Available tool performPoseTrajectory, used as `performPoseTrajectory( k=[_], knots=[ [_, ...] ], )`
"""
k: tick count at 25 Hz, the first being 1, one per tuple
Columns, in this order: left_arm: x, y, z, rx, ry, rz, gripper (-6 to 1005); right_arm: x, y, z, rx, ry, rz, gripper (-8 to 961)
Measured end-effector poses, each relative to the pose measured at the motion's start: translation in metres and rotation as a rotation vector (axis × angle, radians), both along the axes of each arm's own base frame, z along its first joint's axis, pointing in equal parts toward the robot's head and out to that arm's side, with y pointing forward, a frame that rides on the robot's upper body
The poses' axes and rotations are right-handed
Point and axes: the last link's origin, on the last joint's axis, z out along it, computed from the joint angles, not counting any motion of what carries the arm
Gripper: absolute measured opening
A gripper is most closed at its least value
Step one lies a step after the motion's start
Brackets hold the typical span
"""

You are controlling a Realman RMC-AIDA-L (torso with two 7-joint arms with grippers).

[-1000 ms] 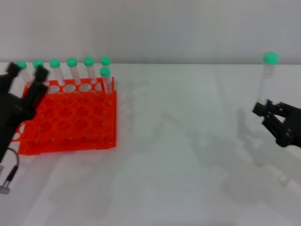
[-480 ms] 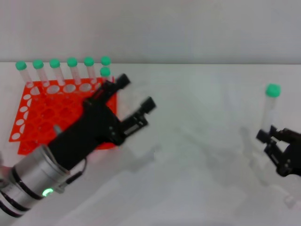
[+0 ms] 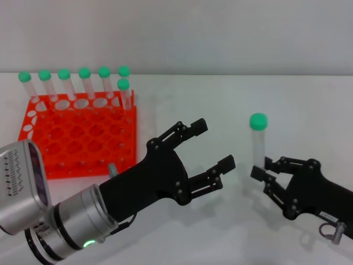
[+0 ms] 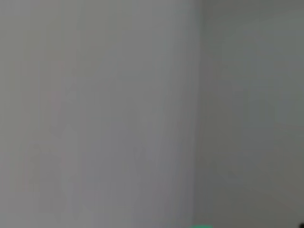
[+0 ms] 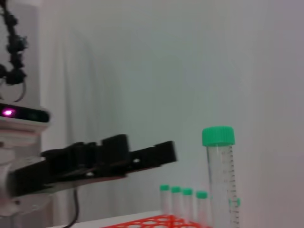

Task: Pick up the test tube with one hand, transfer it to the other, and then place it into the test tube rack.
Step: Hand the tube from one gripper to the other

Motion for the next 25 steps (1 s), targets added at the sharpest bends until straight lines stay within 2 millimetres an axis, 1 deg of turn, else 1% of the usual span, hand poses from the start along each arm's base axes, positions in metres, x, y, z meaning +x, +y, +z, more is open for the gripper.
performPoseTrajectory(
  k=[7, 13, 17, 25],
  knots=[
    [0.001, 0.002, -0.002, 0.001, 0.010, 0.007, 850, -0.004, -0.004, -0.006, -0.045, -0.023, 0.040, 191],
    [0.016, 0.003, -0.017, -0.026, 0.062, -0.026, 849, -0.005, -0.007, -0.009, -0.079, -0.056, 0.082, 191],
    [0.019, 0.005, -0.020, -0.024, 0.076, -0.022, 845, -0.004, -0.008, -0.009, -0.079, -0.063, 0.085, 191],
    [0.019, 0.006, -0.020, -0.022, 0.078, -0.023, 699, -0.002, -0.006, -0.007, -0.073, -0.072, 0.080, 192]
  ],
)
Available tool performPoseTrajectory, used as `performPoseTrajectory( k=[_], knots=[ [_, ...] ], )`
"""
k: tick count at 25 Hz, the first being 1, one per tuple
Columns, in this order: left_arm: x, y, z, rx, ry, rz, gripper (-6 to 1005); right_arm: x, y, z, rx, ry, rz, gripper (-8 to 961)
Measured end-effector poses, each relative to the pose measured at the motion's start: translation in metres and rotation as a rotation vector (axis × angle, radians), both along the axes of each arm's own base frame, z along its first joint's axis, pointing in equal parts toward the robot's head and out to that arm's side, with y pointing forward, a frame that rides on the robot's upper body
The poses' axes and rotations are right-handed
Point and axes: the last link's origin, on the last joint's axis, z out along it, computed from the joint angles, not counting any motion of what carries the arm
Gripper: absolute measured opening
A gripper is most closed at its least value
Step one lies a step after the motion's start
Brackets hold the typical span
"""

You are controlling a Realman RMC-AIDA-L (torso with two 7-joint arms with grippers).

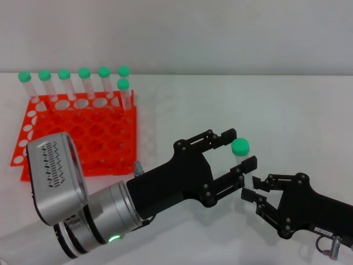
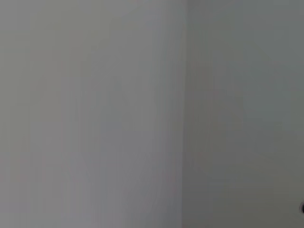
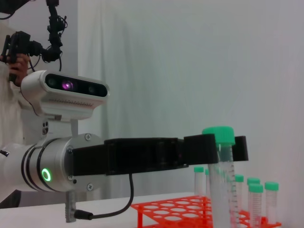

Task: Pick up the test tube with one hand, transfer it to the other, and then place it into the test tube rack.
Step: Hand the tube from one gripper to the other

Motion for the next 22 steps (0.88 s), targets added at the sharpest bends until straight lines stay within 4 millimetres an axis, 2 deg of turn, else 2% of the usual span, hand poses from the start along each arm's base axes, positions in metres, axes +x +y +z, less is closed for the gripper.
performPoseTrajectory(
  k=[9, 14, 19, 22],
  knots=[
    [0.0008, 0.0023, -0.0005, 0.004, 0.004, 0.006, 530, 0.0003, 0.0010, 0.0002, 0.002, -0.006, 0.001, 192],
    [0.0006, 0.0041, -0.0015, 0.006, 0.014, 0.011, 332, 0.0003, 0.0011, 0.0002, 0.002, -0.006, 0.001, 193],
    [0.0020, 0.0013, -0.0045, -0.003, 0.025, -0.008, 335, 0.0011, 0.0005, 0.0000, 0.002, -0.008, -0.002, 193],
    [0.0020, 0.0012, -0.0047, -0.002, 0.027, -0.010, 292, 0.0016, 0.0001, -0.0002, 0.003, -0.007, -0.006, 193]
  ],
)
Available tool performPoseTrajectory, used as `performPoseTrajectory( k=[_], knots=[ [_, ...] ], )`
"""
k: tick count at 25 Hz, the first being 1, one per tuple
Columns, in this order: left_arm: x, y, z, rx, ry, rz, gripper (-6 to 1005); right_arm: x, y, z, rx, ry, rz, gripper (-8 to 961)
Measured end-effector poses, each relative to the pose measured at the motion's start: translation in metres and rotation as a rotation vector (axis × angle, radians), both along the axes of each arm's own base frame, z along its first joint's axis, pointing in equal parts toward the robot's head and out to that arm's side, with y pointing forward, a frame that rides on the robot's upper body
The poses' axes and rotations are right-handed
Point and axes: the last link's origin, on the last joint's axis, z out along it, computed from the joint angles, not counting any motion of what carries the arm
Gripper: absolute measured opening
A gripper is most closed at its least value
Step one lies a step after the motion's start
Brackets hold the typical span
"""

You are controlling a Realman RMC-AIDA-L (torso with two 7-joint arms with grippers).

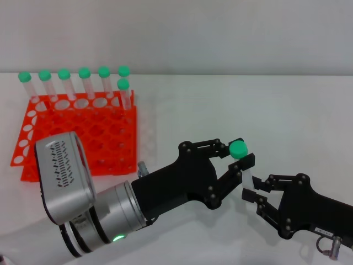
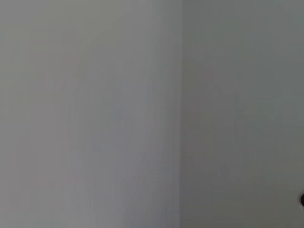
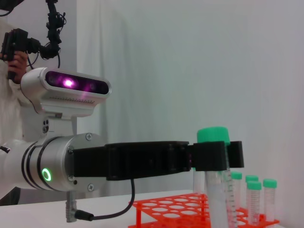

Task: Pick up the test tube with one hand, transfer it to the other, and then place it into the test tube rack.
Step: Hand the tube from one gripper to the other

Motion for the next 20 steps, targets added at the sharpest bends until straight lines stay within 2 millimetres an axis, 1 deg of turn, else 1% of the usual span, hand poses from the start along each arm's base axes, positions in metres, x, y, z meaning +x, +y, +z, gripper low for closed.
performPoseTrajectory(
  k=[3, 10, 14, 16, 18, 20],
  knots=[
    [0.000, 0.000, 0.000, 0.000, 0.001, 0.000, 250, 0.001, 0.000, 0.000, 0.004, 0.000, -0.007, 193],
    [0.000, 0.001, 0.003, 0.011, -0.023, 0.015, 249, 0.004, 0.001, 0.003, 0.012, 0.011, -0.036, 194],
    [-0.001, 0.002, 0.009, 0.026, -0.064, 0.038, 249, 0.011, 0.003, 0.010, 0.041, 0.030, -0.082, 194],
    [-0.006, 0.003, 0.018, 0.063, -0.102, 0.069, 249, 0.015, 0.002, 0.015, 0.059, 0.036, -0.103, 194],
    [-0.010, 0.004, 0.022, 0.086, -0.118, 0.086, 249, 0.027, 0.000, 0.026, 0.106, 0.050, -0.154, 282],
    [-0.019, 0.004, 0.032, 0.136, -0.155, 0.129, 248, 0.037, -0.002, 0.037, 0.154, 0.061, -0.199, 371]
  ],
)
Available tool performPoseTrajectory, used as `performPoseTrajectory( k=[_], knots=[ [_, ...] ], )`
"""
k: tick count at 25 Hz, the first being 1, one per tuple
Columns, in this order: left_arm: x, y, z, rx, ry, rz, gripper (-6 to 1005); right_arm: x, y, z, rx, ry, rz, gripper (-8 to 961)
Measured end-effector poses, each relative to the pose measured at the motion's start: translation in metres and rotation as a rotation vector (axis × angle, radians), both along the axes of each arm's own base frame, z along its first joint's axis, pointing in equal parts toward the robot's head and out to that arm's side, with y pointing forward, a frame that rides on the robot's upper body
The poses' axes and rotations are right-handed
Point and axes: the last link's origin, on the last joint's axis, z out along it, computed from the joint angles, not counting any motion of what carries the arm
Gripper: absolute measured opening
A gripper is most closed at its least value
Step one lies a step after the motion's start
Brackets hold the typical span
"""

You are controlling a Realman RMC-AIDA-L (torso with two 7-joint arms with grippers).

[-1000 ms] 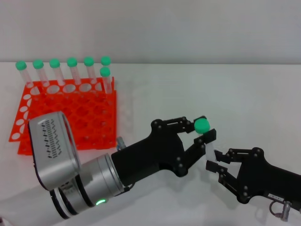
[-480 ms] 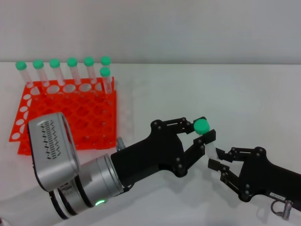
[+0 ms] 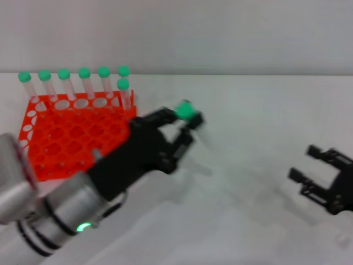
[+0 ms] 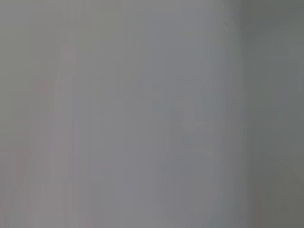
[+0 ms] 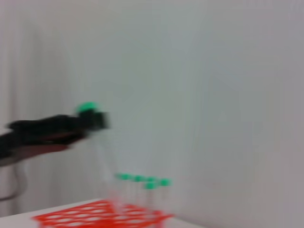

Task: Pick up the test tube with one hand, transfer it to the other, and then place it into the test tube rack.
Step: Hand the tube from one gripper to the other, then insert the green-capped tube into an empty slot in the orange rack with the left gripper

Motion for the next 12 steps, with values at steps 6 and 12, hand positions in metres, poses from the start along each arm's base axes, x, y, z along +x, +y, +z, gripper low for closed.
performPoseTrajectory(
  k=[6, 12],
  knots=[
    [-0.043, -0.002, 0.043, 0.202, -0.094, 0.168, 248, 0.034, -0.007, 0.037, 0.180, 0.025, -0.158, 612],
    [-0.086, -0.007, 0.074, 0.368, -0.177, 0.377, 247, 0.063, -0.011, 0.069, 0.435, 0.118, -0.368, 707]
  ],
)
